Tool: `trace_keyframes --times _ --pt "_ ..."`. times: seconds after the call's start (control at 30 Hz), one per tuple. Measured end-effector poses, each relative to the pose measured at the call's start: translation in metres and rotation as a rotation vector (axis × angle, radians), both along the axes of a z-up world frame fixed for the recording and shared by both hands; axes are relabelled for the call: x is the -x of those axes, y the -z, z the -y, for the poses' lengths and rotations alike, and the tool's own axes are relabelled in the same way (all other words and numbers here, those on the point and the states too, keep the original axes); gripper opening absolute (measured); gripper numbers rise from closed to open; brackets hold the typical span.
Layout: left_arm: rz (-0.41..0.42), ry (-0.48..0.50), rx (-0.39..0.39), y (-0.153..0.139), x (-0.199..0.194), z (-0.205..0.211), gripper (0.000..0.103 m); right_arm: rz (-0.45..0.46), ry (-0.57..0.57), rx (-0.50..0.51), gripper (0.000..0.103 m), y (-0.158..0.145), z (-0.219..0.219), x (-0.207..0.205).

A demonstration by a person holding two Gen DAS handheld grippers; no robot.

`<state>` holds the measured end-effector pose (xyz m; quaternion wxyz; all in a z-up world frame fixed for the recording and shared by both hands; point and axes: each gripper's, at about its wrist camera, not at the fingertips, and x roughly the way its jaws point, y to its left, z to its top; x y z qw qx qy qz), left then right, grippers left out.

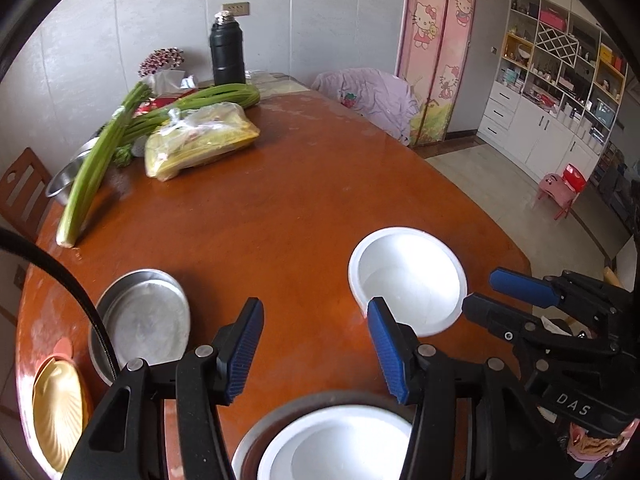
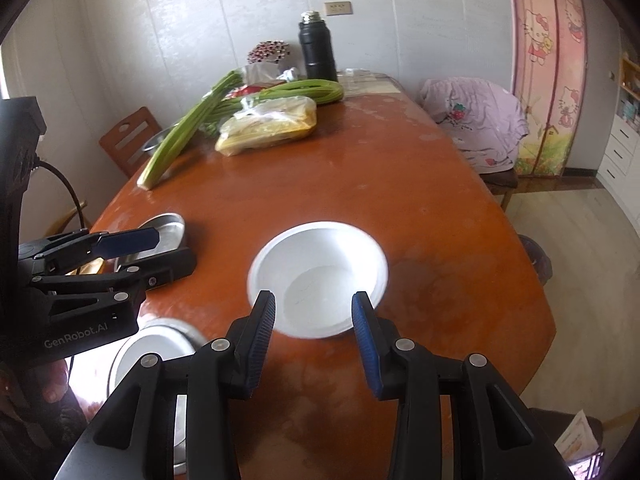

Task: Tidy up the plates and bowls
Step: 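Open the left tool and pull it back from the stacked bowls, then grip the rim of the smaller red-and-white bowl with the left tool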

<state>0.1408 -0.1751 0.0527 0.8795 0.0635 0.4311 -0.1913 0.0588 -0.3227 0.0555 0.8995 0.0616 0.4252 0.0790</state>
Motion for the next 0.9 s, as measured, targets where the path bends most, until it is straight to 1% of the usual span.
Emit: trace_keyframes --times 0.2,0.37,0.53,0.9 --pt "-0.042 0.039 0.0 0.009 -0.021 0.017 0.055 -0.014 0.035 -0.004 0.042 0.007 0.016 -0.011" --pt "-0.082 0.054 -0.006 0.02 -0.031 0.027 0.055 -0.048 0.059 -0.009 0.042 0.02 0.025 -0.022" --pt "-0.117 0.049 -0.002 0.03 -0.042 0.029 0.055 -0.085 0.055 -0.019 0.042 0.033 0.029 -0.033" --pt "-0.161 0.059 -0.011 0.044 -0.052 0.041 0.055 -0.127 0.036 -0.029 0.042 0.05 0.026 -0.047"
